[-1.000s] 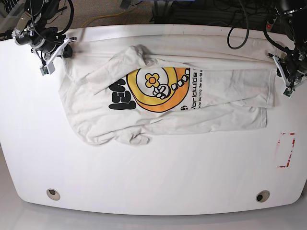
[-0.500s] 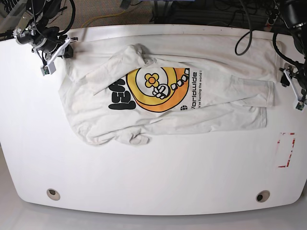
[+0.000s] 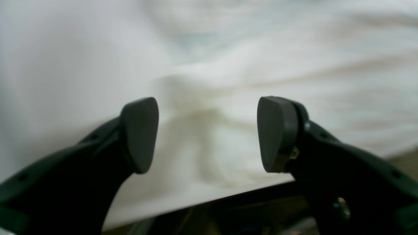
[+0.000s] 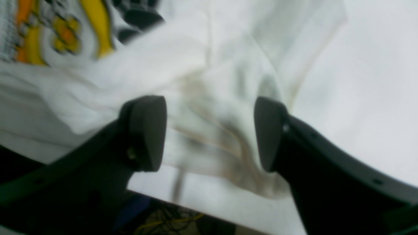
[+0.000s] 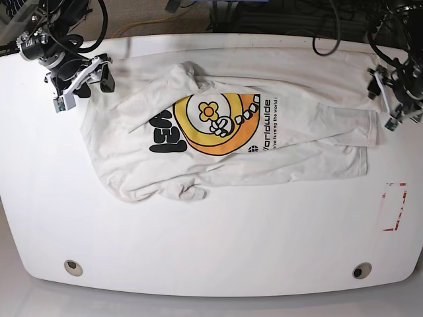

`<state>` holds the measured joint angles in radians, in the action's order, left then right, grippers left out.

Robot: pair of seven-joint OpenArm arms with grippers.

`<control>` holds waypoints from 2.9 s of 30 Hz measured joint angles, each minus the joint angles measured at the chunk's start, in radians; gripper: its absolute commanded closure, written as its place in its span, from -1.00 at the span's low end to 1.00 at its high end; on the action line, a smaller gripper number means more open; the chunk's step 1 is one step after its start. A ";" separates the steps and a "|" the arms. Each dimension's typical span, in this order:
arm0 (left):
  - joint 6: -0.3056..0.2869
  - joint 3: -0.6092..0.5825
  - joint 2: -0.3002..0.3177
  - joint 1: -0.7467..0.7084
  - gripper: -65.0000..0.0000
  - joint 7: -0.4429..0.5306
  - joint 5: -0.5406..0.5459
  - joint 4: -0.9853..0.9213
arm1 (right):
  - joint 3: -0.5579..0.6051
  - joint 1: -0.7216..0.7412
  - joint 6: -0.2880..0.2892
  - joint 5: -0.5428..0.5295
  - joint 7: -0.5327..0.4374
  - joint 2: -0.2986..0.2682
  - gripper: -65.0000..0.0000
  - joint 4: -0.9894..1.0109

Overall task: Fold the T-shirt properly
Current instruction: 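Pinch the shoulder edges with both grippers and tug the shirt taut, then release the right gripper and move it along the shirt side toward the hem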

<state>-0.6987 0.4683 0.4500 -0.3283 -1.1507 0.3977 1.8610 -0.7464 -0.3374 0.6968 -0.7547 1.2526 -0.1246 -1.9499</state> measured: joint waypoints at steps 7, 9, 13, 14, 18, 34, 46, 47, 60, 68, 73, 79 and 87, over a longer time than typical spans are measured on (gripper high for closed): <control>-0.002 0.002 -0.031 -0.095 -0.35 0.063 -0.087 -0.031 | 0.020 0.000 0.000 -0.079 0.034 0.031 -0.26 0.002; -0.002 0.002 -0.032 -0.103 -0.35 0.086 -0.103 -0.056 | 0.051 0.007 0.000 -0.052 0.037 0.064 -0.26 0.018; -0.002 0.001 -0.035 -0.104 -0.35 0.086 -0.121 -0.107 | 0.113 0.017 -0.004 0.026 0.042 0.086 -0.26 0.050; -0.002 0.001 -0.034 -0.104 -0.35 0.085 -0.121 -0.110 | 0.126 0.018 -0.004 0.034 0.041 0.088 -0.26 0.053; -0.002 -0.001 -0.034 -0.101 -0.35 0.094 -0.119 -0.111 | 0.162 0.042 -0.003 0.069 0.039 0.111 -0.26 0.056; -0.002 -0.109 -0.030 -0.096 -0.35 0.116 -0.230 -0.102 | 0.185 0.252 -0.004 0.133 0.034 0.135 0.74 0.193; -0.002 -0.108 -0.026 -0.101 -0.35 0.163 -0.233 -0.105 | 0.186 0.283 -0.004 0.203 0.012 0.104 -0.40 0.183; -0.002 -0.108 -0.026 -0.101 -0.35 0.162 -0.233 -0.106 | 0.183 0.268 -0.004 0.201 0.010 0.098 -0.49 0.159; -0.002 -0.109 -0.026 -0.101 -0.35 0.165 -0.236 -0.106 | 0.186 0.156 -0.004 0.209 0.005 0.076 -0.41 0.177; -0.002 -0.109 -0.026 -0.101 -0.35 0.166 -0.236 -0.106 | 0.188 0.178 -0.004 0.203 -0.044 0.080 -0.12 0.248; -0.001 -0.109 -0.026 -0.101 -0.35 0.165 -0.237 -0.106 | 0.190 0.186 -0.004 0.203 -0.044 0.097 0.44 0.247; -0.002 -0.109 -0.026 -0.101 -0.35 0.169 -0.237 -0.106 | 0.190 0.201 -0.004 0.204 -0.045 0.097 0.74 0.236; -0.002 -0.112 -0.016 -0.101 -0.35 0.172 -0.235 -0.108 | 0.189 0.222 -0.004 0.206 -0.037 0.097 1.00 0.190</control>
<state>-0.7002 0.3561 0.4339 -0.4297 -0.9783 0.1623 1.7531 -0.5571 -0.1150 0.6930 -0.5491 1.2152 -0.0280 -1.7596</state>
